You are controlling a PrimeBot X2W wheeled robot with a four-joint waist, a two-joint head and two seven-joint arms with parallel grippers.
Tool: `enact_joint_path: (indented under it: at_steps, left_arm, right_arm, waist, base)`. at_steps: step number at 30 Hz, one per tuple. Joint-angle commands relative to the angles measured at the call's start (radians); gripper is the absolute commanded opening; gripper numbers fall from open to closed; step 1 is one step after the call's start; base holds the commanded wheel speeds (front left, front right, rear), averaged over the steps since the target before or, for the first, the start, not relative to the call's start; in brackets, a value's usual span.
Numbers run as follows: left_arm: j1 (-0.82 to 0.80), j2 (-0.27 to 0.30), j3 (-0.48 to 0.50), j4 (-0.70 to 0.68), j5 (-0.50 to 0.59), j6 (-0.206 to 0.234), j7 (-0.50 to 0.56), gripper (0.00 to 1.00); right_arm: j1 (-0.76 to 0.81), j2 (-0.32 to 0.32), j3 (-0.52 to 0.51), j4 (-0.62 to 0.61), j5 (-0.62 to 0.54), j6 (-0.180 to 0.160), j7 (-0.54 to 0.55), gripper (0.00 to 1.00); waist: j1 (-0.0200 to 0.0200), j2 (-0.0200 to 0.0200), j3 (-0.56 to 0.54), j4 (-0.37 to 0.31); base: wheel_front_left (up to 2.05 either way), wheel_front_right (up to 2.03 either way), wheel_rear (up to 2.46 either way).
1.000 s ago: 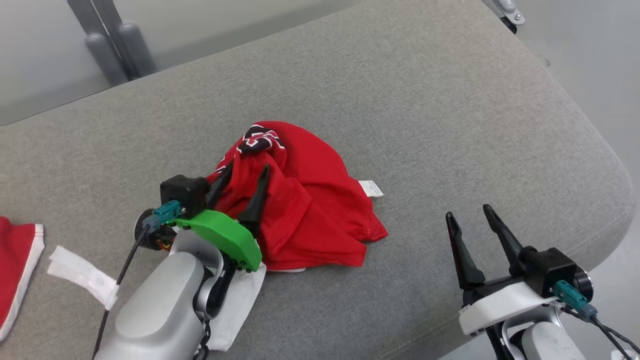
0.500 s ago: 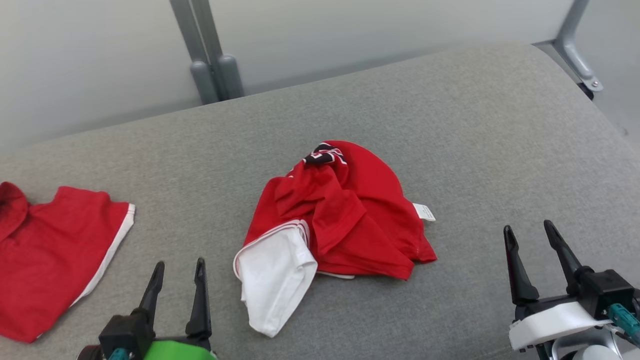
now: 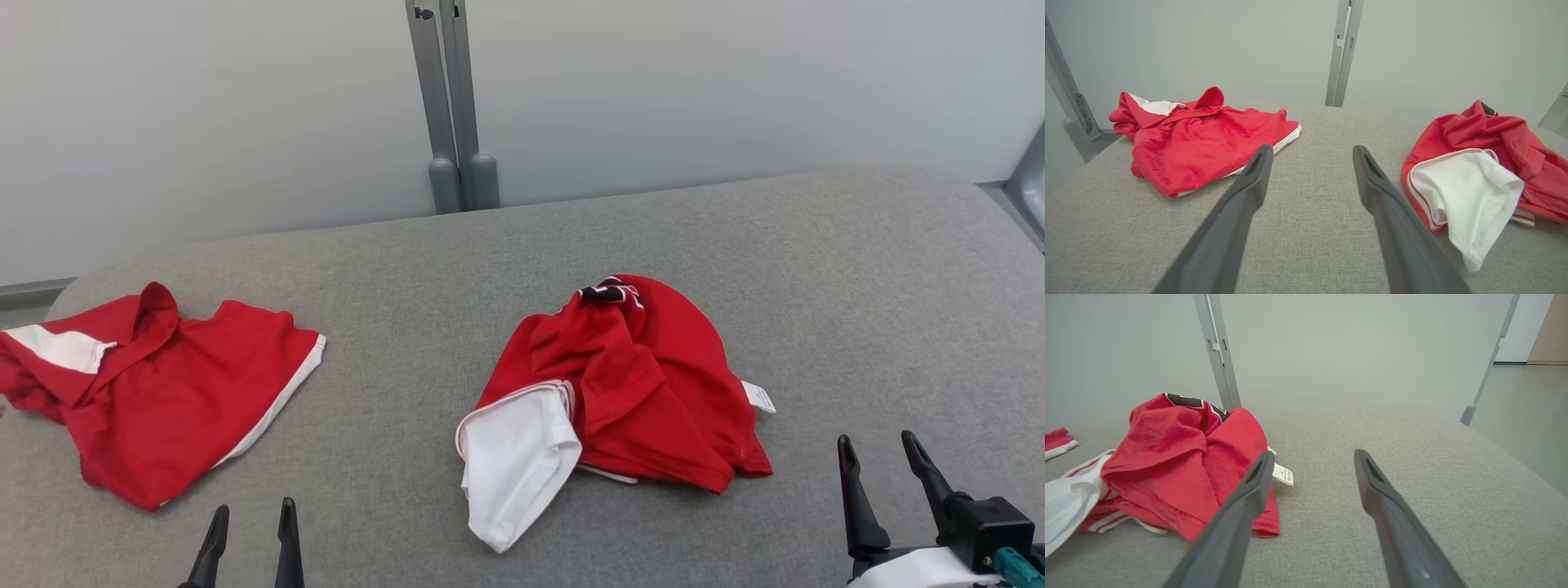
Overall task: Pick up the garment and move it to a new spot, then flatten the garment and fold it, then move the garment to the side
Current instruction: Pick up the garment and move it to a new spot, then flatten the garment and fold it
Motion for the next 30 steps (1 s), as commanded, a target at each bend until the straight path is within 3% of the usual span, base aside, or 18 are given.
enact_joint_path:
  at_steps: [1, 11, 30]
  left_arm:
    - [0.012, -0.007, 0.012, 0.002, 0.011, -0.010, 0.000, 1.00]
    - [-0.028, -0.021, 0.040, 0.027, 0.039, -0.042, -0.001, 1.00]
    - [-0.035, -0.023, 0.038, 0.025, 0.029, -0.051, -0.001, 1.00]
  right_arm:
    - [0.013, 0.004, 0.003, 0.004, -0.007, 0.000, -0.003, 1.00]
    - [-0.009, 0.008, 0.021, 0.010, -0.005, 0.000, -0.003, 1.00]
    - [-0.014, 0.003, 0.035, 0.007, -0.003, 0.000, -0.003, 1.00]
  waist:
    - [0.0001, 0.0000, -0.016, 0.016]
    - [0.0001, 0.0000, -0.006, 0.017]
    - [0.0001, 0.0000, -0.004, 0.023]
  base:
    - [0.00, 0.00, 0.00]
    - [0.00, 0.00, 0.00]
    - [0.00, 0.00, 0.00]
